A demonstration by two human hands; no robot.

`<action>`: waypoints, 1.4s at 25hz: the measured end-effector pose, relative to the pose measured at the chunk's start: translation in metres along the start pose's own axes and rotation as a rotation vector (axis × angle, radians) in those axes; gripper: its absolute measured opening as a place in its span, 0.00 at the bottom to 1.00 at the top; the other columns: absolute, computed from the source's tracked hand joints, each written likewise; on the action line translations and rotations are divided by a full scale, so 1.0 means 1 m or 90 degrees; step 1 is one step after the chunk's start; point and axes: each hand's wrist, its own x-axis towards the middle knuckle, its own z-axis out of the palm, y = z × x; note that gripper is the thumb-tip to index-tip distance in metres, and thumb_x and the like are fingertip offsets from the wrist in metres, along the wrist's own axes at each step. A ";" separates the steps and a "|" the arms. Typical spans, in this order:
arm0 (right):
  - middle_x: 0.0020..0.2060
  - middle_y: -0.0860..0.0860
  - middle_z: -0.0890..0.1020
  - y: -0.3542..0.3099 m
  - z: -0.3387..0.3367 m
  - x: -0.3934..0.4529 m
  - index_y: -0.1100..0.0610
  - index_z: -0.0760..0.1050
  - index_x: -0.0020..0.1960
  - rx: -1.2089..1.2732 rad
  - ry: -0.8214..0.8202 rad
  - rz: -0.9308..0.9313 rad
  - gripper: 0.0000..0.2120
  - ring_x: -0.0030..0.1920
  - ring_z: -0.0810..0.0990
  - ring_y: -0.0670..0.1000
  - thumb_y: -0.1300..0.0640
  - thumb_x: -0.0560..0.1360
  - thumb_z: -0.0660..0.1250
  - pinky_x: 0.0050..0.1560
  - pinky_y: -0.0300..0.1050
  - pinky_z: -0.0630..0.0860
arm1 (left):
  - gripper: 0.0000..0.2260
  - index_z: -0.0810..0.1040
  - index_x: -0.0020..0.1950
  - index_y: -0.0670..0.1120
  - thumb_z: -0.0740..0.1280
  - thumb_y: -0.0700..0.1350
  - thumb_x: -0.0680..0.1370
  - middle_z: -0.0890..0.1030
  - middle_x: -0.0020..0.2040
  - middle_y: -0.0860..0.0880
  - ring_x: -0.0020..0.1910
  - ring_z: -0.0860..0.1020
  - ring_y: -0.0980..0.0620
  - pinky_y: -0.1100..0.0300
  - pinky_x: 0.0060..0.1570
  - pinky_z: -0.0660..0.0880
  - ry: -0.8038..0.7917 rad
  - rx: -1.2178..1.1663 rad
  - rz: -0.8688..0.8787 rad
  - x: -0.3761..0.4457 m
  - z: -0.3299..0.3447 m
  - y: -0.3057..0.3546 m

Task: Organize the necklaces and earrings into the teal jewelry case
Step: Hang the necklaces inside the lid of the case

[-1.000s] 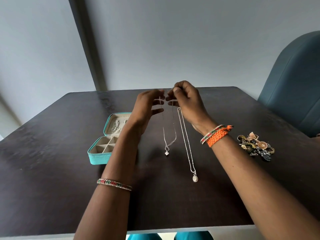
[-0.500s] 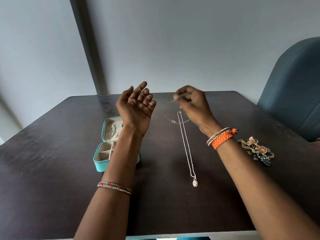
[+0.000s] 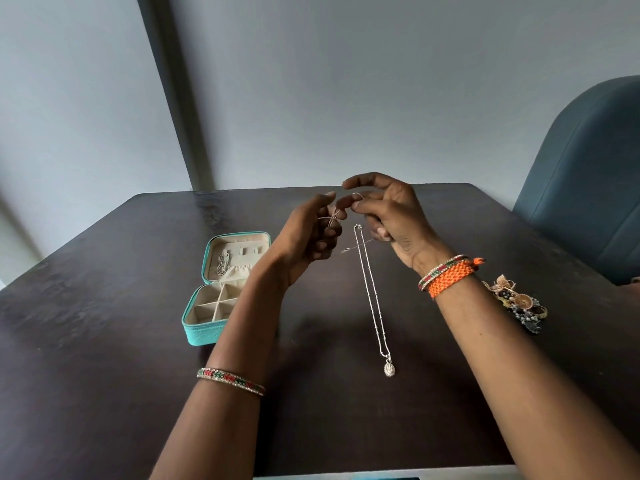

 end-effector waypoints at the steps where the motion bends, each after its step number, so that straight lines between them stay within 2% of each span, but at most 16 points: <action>1: 0.40 0.55 0.84 0.001 0.002 0.000 0.60 0.77 0.49 -0.008 0.028 -0.009 0.12 0.17 0.59 0.42 0.73 0.73 0.60 0.20 0.32 0.56 | 0.12 0.70 0.39 0.47 0.55 0.49 0.80 0.63 0.26 0.53 0.22 0.58 0.56 0.66 0.21 0.54 -0.011 -0.007 0.007 -0.001 0.001 0.000; 6: 0.34 0.54 0.78 0.009 0.009 0.002 0.59 0.78 0.43 -0.064 0.113 -0.008 0.10 0.21 0.63 0.44 0.69 0.74 0.60 0.23 0.35 0.61 | 0.10 0.70 0.39 0.45 0.56 0.42 0.80 0.64 0.26 0.53 0.22 0.62 0.57 0.67 0.22 0.59 -0.033 -0.100 0.035 -0.004 0.008 -0.001; 8: 0.33 0.53 0.77 0.013 0.008 0.003 0.57 0.78 0.41 -0.103 0.100 0.042 0.11 0.21 0.65 0.43 0.68 0.74 0.60 0.23 0.34 0.64 | 0.11 0.74 0.41 0.43 0.56 0.41 0.80 0.69 0.26 0.52 0.23 0.67 0.57 0.66 0.23 0.66 -0.044 -0.249 0.073 -0.005 0.008 0.003; 11: 0.32 0.52 0.79 0.017 0.013 0.002 0.56 0.79 0.38 -0.149 0.030 0.097 0.12 0.24 0.71 0.43 0.68 0.74 0.62 0.26 0.36 0.71 | 0.13 0.81 0.42 0.40 0.58 0.41 0.79 0.80 0.32 0.49 0.30 0.78 0.56 0.64 0.35 0.78 -0.030 -0.484 0.145 -0.004 0.001 0.006; 13: 0.32 0.51 0.79 0.018 0.016 0.001 0.56 0.79 0.37 -0.222 0.071 0.049 0.11 0.28 0.75 0.47 0.67 0.73 0.63 0.30 0.40 0.77 | 0.14 0.82 0.41 0.39 0.59 0.39 0.78 0.82 0.36 0.47 0.35 0.81 0.53 0.63 0.41 0.79 0.019 -0.550 0.182 -0.001 0.001 0.002; 15: 0.33 0.49 0.80 0.020 0.019 0.000 0.54 0.79 0.36 -0.324 0.128 -0.051 0.12 0.31 0.78 0.47 0.68 0.72 0.64 0.34 0.43 0.79 | 0.11 0.80 0.43 0.39 0.59 0.37 0.78 0.82 0.35 0.47 0.35 0.80 0.53 0.63 0.43 0.78 0.084 -0.568 0.211 0.001 0.006 -0.003; 16: 0.33 0.48 0.81 0.020 0.020 0.000 0.53 0.79 0.35 -0.335 0.123 -0.078 0.14 0.33 0.79 0.46 0.68 0.72 0.64 0.36 0.43 0.78 | 0.09 0.79 0.44 0.39 0.59 0.36 0.78 0.81 0.35 0.47 0.35 0.80 0.53 0.63 0.43 0.78 0.110 -0.580 0.222 0.002 0.007 -0.004; 19: 0.34 0.49 0.82 0.015 0.022 -0.002 0.52 0.78 0.31 -0.270 -0.012 -0.074 0.17 0.42 0.82 0.50 0.71 0.71 0.66 0.47 0.42 0.78 | 0.08 0.77 0.43 0.40 0.59 0.35 0.78 0.79 0.39 0.47 0.39 0.78 0.53 0.62 0.46 0.77 0.155 -0.644 0.247 0.008 -0.003 -0.004; 20: 0.34 0.50 0.82 0.013 0.022 -0.003 0.53 0.78 0.31 -0.271 -0.069 -0.072 0.16 0.43 0.82 0.50 0.72 0.70 0.66 0.48 0.40 0.78 | 0.08 0.77 0.43 0.41 0.59 0.35 0.78 0.78 0.39 0.47 0.38 0.78 0.53 0.62 0.45 0.78 0.181 -0.637 0.240 0.010 -0.008 -0.003; 22: 0.34 0.49 0.82 0.011 0.022 -0.005 0.53 0.78 0.33 -0.317 -0.162 -0.080 0.15 0.40 0.81 0.45 0.72 0.70 0.66 0.43 0.33 0.76 | 0.09 0.76 0.42 0.42 0.59 0.35 0.79 0.75 0.36 0.48 0.30 0.77 0.56 0.65 0.37 0.77 0.272 -0.518 0.190 0.015 -0.014 -0.006; 24: 0.34 0.50 0.82 0.012 0.025 -0.006 0.53 0.79 0.35 -0.326 -0.209 -0.073 0.14 0.36 0.80 0.42 0.71 0.70 0.66 0.41 0.31 0.73 | 0.10 0.76 0.41 0.42 0.58 0.35 0.80 0.72 0.33 0.49 0.24 0.71 0.58 0.68 0.29 0.72 0.343 -0.400 0.140 0.018 -0.014 -0.011; 25: 0.33 0.51 0.82 0.012 0.026 -0.006 0.55 0.79 0.35 -0.292 -0.210 -0.063 0.14 0.35 0.79 0.42 0.71 0.70 0.65 0.41 0.32 0.73 | 0.11 0.76 0.41 0.41 0.58 0.35 0.80 0.71 0.32 0.49 0.23 0.70 0.58 0.68 0.27 0.70 0.344 -0.391 0.116 0.019 -0.015 -0.013; 28: 0.28 0.54 0.77 0.011 0.023 -0.003 0.58 0.79 0.36 -0.114 -0.093 -0.042 0.09 0.31 0.75 0.46 0.68 0.70 0.63 0.40 0.35 0.73 | 0.10 0.74 0.41 0.41 0.56 0.35 0.79 0.73 0.25 0.50 0.21 0.72 0.58 0.67 0.25 0.73 0.252 -0.499 0.064 0.015 -0.015 -0.008; 31: 0.24 0.47 0.73 0.013 0.010 0.003 0.59 0.79 0.40 0.129 0.053 0.048 0.10 0.31 0.71 0.47 0.66 0.74 0.61 0.37 0.37 0.71 | 0.09 0.73 0.41 0.40 0.55 0.34 0.78 0.72 0.24 0.51 0.21 0.70 0.57 0.67 0.24 0.71 0.170 -0.602 0.083 0.009 -0.013 -0.002; 33: 0.24 0.45 0.74 0.021 0.006 0.005 0.56 0.80 0.41 0.092 0.148 0.139 0.09 0.31 0.70 0.45 0.63 0.74 0.62 0.33 0.38 0.67 | 0.09 0.73 0.41 0.40 0.56 0.34 0.78 0.72 0.25 0.50 0.22 0.70 0.57 0.66 0.24 0.70 0.141 -0.629 0.095 0.007 -0.006 -0.001; 35: 0.26 0.45 0.76 0.026 0.007 0.005 0.55 0.80 0.41 0.010 0.176 0.203 0.06 0.30 0.69 0.45 0.61 0.72 0.65 0.30 0.38 0.64 | 0.08 0.75 0.41 0.40 0.58 0.35 0.78 0.76 0.28 0.49 0.25 0.74 0.56 0.65 0.28 0.74 0.145 -0.649 0.121 0.006 -0.003 -0.002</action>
